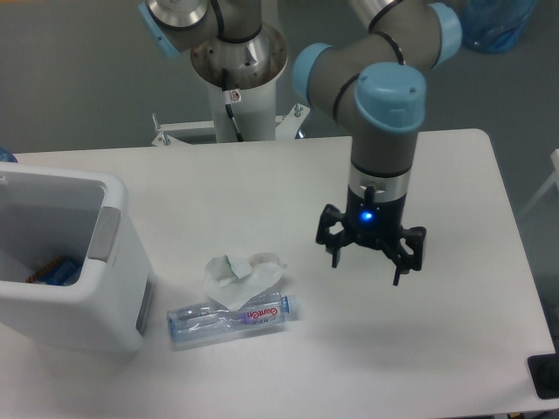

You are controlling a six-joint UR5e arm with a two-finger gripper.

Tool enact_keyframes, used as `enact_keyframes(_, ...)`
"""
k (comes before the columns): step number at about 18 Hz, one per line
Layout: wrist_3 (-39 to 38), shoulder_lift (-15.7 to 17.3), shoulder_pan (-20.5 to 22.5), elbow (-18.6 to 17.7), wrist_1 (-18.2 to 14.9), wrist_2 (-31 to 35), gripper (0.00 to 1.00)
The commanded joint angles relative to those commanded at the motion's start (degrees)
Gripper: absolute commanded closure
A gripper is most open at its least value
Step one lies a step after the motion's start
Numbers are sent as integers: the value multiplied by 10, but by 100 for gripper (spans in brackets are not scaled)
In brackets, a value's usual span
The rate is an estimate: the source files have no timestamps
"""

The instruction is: Open the trash can

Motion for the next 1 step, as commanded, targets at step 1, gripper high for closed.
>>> enact_keyframes(1,1,-1,-1,0,-4,6,0)
